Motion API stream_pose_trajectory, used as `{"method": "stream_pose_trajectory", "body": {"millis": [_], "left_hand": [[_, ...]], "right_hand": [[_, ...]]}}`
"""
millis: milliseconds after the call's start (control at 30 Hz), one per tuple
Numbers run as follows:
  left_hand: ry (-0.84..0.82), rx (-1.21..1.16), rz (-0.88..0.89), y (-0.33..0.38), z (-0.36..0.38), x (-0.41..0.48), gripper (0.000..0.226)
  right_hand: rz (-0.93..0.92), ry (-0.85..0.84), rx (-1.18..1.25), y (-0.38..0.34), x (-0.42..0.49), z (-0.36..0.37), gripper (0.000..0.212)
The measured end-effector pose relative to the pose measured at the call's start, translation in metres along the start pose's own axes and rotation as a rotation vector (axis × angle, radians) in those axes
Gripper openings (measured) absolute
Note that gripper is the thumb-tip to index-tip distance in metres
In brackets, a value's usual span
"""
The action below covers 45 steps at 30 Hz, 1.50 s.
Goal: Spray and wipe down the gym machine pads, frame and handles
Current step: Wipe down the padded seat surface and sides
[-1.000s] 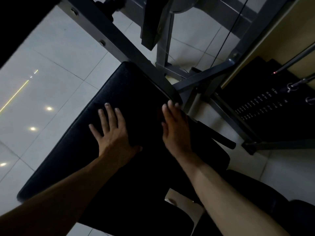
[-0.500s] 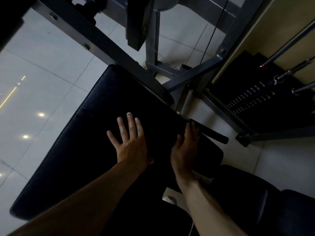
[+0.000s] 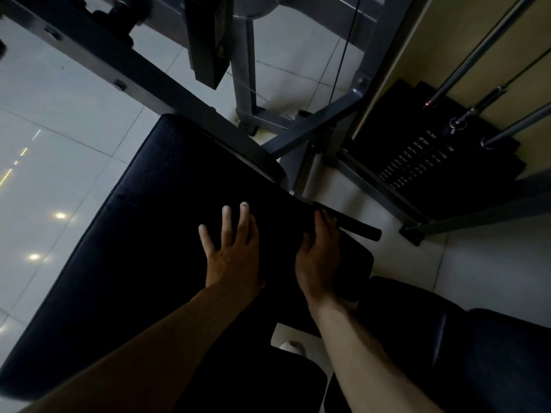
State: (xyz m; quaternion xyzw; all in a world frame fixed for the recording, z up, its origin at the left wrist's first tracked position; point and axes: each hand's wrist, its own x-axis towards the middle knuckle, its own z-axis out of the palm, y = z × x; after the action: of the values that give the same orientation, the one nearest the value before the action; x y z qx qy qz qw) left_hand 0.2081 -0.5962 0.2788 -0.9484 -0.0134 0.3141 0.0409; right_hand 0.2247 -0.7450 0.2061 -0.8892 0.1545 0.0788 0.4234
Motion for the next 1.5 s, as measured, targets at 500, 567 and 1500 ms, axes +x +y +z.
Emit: {"method": "stream_pose_trajectory", "body": {"millis": [500, 567, 1500], "left_hand": [[-0.08, 0.018, -0.061, 0.017, 0.001, 0.002, 0.156], [-0.069, 0.022, -0.074, 0.018, 0.003, 0.004, 0.156], [-0.037, -0.034, -0.035, 0.013, 0.01, 0.004, 0.158]], "right_hand": [[0.206, 0.234, 0.159, 0.072, -0.049, -0.026, 0.064], [0.307, 0.26, 0.188, 0.062, -0.043, -0.022, 0.064], [-0.011, 0.148, 0.08, 0.069, -0.085, 0.0, 0.063]]}}
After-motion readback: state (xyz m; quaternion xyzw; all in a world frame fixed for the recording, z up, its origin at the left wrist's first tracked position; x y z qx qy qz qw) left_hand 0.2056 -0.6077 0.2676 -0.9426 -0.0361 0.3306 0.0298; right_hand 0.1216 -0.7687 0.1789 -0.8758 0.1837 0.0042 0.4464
